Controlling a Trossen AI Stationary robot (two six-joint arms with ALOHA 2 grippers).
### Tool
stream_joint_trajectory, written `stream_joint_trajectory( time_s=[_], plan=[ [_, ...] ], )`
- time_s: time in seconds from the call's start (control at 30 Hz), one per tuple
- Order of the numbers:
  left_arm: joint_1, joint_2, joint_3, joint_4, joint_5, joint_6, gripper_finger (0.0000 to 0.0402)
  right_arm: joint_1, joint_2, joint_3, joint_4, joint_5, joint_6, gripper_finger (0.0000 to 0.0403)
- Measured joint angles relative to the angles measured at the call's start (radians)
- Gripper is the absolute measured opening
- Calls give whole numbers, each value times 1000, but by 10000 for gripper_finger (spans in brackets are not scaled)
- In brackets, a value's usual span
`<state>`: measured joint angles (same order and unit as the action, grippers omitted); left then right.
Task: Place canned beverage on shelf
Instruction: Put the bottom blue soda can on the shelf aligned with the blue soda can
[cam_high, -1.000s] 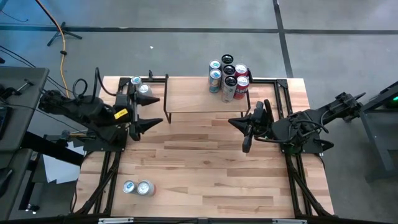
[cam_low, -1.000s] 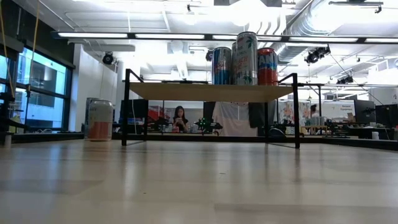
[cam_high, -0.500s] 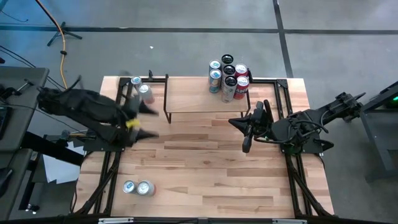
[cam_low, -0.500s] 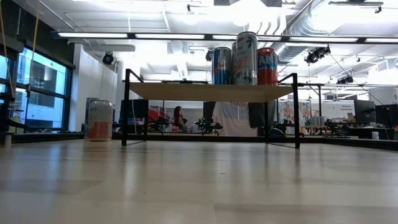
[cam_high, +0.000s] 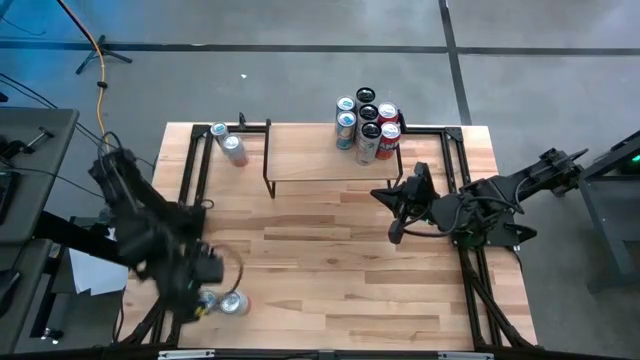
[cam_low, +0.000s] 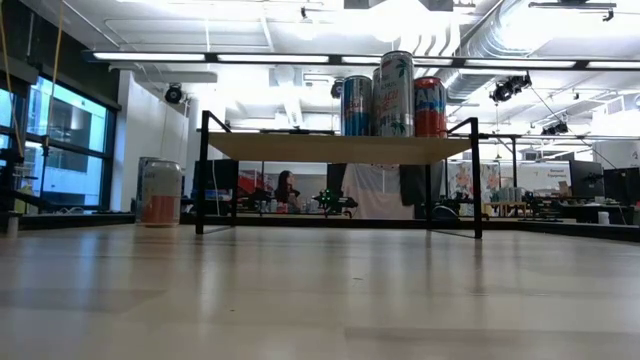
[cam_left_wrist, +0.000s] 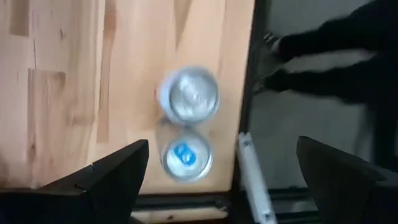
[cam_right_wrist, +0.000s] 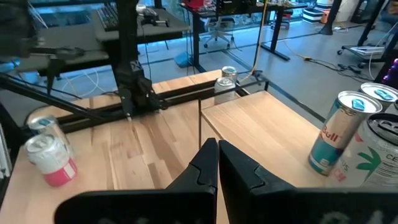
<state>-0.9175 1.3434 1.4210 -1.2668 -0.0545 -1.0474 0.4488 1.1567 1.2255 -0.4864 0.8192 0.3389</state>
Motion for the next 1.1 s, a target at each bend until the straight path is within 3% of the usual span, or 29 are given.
stream_joint_trajectory(
  time_s=[0.13,0.3,0.57,0.7,0.83,1.1],
  plan=[
    [-149,70,-42,-12,-72,-48,367,-16,0,0,-13,-14,0,0],
    [-216,125,-94,-17,-84,-77,367,-43,0,0,-31,-60,1,0],
    [-221,134,-203,1,-124,-125,367,-57,1,0,-90,-72,90,0],
    [-222,134,-250,92,-108,-129,367,-56,1,0,-108,-76,116,0],
    [-221,134,-305,186,-104,-130,367,-56,1,0,-109,-76,117,0],
    [-213,134,-381,222,-113,-178,367,-56,1,0,-109,-76,108,0]
  ],
)
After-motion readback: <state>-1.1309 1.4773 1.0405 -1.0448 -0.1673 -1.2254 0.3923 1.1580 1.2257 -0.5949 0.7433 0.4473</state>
